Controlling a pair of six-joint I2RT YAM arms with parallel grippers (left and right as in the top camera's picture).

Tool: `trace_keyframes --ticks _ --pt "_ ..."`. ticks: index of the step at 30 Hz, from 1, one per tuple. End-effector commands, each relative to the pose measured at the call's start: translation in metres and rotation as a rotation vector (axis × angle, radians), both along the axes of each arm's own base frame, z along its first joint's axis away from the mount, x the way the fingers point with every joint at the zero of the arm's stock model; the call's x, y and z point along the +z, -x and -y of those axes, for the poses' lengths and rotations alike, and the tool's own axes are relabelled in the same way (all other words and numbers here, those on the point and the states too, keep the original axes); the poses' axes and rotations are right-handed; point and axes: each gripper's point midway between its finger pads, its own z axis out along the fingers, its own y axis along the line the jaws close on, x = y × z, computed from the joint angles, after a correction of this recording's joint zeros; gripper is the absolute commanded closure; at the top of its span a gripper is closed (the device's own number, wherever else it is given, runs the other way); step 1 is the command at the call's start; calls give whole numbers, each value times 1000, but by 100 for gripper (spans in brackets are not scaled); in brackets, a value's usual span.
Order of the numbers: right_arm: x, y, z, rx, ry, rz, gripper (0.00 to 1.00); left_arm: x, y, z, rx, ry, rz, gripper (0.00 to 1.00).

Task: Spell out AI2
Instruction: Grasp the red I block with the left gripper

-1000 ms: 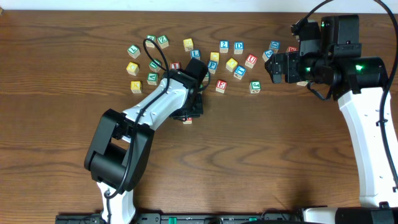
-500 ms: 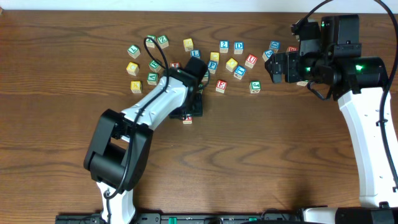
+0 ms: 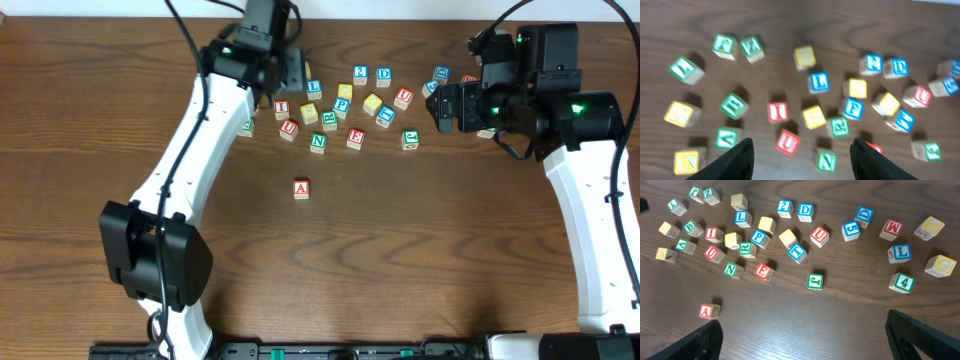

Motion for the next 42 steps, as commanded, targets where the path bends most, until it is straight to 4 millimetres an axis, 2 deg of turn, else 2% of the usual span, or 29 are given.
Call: trace_keyframes --ticks 1,5,13,22,29,34,42 --pt "6 -1 -2 6 -6 9 1 -27 -16 -12 6 -56 -16 39" --pt "5 -1 -2 6 -7 9 1 -58 -25 -7 3 -66 -51 40" --pt "5 -1 -2 6 -7 8 1 -113 -30 -5 15 -83 -137 44" --pt "5 0 -2 6 -7 7 1 -160 -28 -7 16 -112 -215 45" --pt "4 1 -2 6 -6 0 1 -180 -31 -14 38 -158 -226 44" --pt "3 2 -2 6 -5 -8 1 -184 -35 -13 38 -155 -217 45" --pt "2 4 -2 6 -4 -15 1 -182 -39 -12 39 -148 -196 60"
